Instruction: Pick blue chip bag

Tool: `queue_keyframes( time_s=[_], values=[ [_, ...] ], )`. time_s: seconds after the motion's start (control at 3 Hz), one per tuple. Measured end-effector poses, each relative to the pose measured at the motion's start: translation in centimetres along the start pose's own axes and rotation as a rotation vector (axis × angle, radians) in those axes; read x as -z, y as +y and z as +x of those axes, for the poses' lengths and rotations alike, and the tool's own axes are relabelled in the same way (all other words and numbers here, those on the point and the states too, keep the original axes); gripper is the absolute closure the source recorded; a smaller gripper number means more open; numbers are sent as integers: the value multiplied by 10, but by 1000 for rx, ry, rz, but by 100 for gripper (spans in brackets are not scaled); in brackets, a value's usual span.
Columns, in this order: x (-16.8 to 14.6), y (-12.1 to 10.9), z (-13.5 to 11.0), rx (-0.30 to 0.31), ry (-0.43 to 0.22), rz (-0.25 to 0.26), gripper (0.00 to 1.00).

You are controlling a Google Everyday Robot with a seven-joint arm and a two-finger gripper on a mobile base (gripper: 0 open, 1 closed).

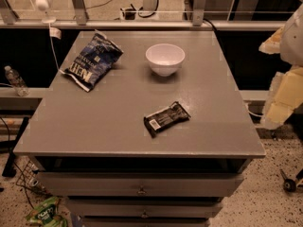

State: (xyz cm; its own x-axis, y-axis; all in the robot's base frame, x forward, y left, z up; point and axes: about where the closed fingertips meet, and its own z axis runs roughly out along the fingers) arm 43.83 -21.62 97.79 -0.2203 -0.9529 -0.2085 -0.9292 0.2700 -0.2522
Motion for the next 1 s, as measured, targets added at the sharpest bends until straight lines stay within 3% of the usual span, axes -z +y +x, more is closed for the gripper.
queue_keyframes(
  time_s=[0.33, 0.67, 1.0],
  values=[
    [0, 0, 0, 0, 0, 0, 0],
    [-10, -28, -42, 31, -41, 25, 0],
    [-26, -63, -114, 58, -135, 47, 0]
  ],
)
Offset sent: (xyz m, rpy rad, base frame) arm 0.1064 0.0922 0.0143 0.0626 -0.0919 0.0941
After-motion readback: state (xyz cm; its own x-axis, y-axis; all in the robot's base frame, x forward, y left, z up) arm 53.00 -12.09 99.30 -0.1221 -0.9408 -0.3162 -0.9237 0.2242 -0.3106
